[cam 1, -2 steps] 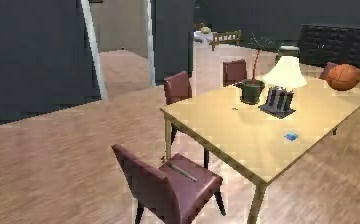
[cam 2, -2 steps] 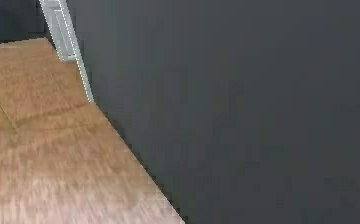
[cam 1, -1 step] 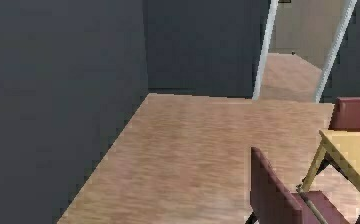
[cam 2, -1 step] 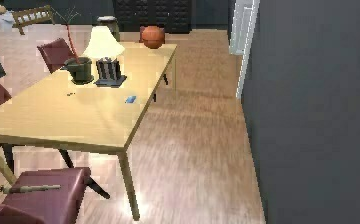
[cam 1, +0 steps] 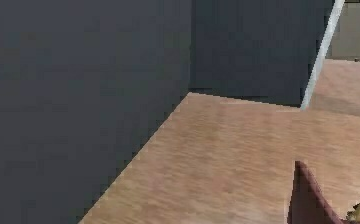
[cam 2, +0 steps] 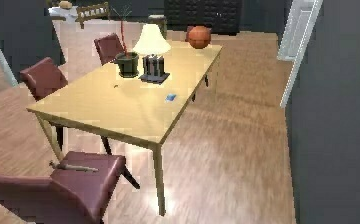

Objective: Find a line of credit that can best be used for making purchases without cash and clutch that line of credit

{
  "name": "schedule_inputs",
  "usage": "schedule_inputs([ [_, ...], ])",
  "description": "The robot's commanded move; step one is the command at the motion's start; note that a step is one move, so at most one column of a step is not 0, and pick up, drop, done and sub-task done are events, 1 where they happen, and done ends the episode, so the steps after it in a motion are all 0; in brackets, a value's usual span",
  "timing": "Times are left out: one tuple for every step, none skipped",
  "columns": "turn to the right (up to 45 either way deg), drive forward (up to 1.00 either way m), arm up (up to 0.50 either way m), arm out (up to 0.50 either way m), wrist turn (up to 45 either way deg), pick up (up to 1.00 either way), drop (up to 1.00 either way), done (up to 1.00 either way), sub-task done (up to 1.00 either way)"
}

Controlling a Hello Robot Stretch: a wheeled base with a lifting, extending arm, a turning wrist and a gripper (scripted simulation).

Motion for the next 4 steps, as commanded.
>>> schedule_inputs([
  [45.0, 0.0, 0.0, 0.0, 0.0, 0.0, 0.0, 0.0, 0.0],
  [45.0, 0.0, 0.0, 0.0, 0.0, 0.0, 0.0, 0.0, 0.0],
  [18.0, 0.0, 0.0, 0.0, 0.0, 0.0, 0.0, 0.0, 0.0],
  [3.0, 0.0, 0.0, 0.0, 0.0, 0.0, 0.0, 0.0, 0.0],
])
